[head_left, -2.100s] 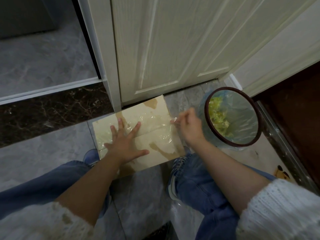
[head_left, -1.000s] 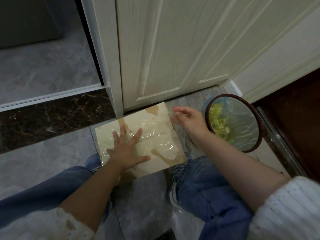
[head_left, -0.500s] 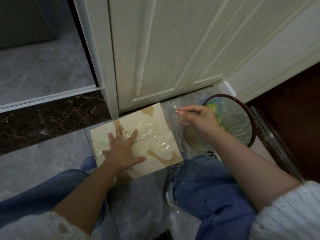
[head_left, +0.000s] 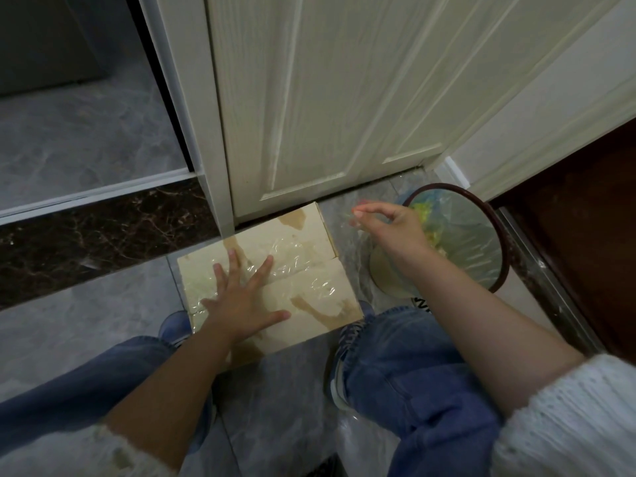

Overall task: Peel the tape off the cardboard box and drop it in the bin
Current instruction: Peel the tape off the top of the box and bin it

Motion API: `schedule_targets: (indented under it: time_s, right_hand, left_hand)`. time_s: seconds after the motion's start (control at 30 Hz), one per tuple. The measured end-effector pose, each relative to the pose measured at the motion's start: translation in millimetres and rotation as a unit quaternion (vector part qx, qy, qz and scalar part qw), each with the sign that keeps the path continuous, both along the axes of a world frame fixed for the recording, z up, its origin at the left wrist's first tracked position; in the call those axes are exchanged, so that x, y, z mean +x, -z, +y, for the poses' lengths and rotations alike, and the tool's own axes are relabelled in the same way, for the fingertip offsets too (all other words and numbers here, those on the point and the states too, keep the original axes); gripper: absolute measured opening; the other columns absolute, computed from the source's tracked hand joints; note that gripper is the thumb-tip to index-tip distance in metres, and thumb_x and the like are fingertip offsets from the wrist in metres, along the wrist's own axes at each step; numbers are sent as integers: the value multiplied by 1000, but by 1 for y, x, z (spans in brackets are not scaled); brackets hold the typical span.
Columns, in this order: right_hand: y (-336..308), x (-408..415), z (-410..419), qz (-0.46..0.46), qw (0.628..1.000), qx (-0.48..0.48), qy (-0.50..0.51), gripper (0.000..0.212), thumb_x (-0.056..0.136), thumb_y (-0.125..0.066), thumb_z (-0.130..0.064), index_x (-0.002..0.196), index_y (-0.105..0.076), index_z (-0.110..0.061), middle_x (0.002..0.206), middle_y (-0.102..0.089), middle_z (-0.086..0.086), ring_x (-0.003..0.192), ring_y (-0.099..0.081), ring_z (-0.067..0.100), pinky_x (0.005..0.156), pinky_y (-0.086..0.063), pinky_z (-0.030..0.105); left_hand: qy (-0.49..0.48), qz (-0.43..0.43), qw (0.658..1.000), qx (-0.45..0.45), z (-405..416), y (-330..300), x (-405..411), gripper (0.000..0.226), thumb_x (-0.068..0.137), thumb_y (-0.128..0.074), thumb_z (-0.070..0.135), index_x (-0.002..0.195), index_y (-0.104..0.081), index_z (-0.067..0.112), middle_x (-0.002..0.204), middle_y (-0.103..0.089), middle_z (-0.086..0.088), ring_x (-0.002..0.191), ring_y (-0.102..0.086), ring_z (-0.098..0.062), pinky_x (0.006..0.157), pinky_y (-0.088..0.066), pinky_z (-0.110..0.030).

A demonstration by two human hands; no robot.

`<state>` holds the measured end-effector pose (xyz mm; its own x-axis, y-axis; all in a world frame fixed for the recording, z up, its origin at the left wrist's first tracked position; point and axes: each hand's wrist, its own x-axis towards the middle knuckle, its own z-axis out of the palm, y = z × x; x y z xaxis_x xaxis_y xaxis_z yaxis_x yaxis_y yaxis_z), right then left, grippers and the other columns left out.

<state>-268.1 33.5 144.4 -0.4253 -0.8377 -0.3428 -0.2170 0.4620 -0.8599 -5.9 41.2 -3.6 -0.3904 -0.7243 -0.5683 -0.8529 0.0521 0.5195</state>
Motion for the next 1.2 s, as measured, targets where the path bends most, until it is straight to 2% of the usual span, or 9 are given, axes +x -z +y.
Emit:
schedule_targets:
  time_s: [0.07,0.17,0.23,0.37,0.5,0.67,0.87,1.07,1.2]
  right_hand:
    - [-3,5,-1,-19,1000,-3,1,20,89,-73,-16,108,-75,-15,101,-73,-15,104,-66,0,111,-44,41]
    - [-10,10,-1,-62,998,6,-27,47,85,-76,-12,131,-63,-17,117,-71,-7,118,-60,4,111,-42,29]
    - [-10,10,-1,-89,995,3,-36,54,85,-75,-4,135,-60,-13,116,-71,-4,106,-65,-4,106,-44,20]
    - [-4,10,-4,-77,996,-1,-49,52,88,-73,-6,137,-58,-10,149,-44,-7,81,-59,-23,74,-49,4]
    - [-3,11,-4,-103,992,23,-73,51,92,-66,-2,141,-54,-13,129,-62,-13,97,-59,-16,99,-48,15]
    - [0,13,-4,-104,994,-6,-44,44,83,-77,-5,125,-66,-5,115,-73,6,111,-67,7,101,-50,23]
    - [-2,20,-7,-188,982,-27,25,12,89,-68,2,100,-70,4,93,-75,12,92,-74,20,87,-60,32]
    - [0,21,-9,-191,979,72,-11,4,95,-65,-18,92,-65,-16,114,-57,3,108,-58,23,85,-61,42]
    - [-4,22,-9,-258,964,64,22,4,96,-63,-10,92,-63,-12,118,-62,12,104,-63,27,86,-61,42]
  left_hand:
    - [0,-5,1000,1,0,0,0,113,72,-70,77,138,22,69,153,52,7,147,36,-37,112,-9,-81]
    - [2,-5,1000,0,-1,-1,0,114,72,-70,77,140,21,68,153,52,7,148,36,-37,112,-10,-81]
    - [0,-2,1000,3,-1,-1,0,114,72,-70,77,142,20,67,153,52,7,147,36,-37,112,-9,-81]
    - [-1,3,1000,3,0,-2,0,113,73,-71,75,142,18,67,153,51,6,148,36,-37,112,-8,-80]
    - [-3,4,1000,3,0,-2,0,114,73,-71,75,147,16,64,154,50,5,148,35,-37,113,-8,-80]
    - [0,0,1000,3,0,-3,-1,114,74,-71,75,148,16,63,155,50,5,148,35,-38,113,-8,-79]
    - [-1,7,1000,-1,0,0,-1,114,73,-71,75,141,20,68,153,51,6,148,35,-38,112,-8,-81]
    - [-2,6,1000,-3,0,1,-1,115,73,-71,75,146,17,65,153,52,6,148,35,-38,112,-9,-81]
    - [-2,9,1000,0,1,0,0,114,73,-71,75,143,19,67,153,52,7,147,36,-37,113,-8,-80]
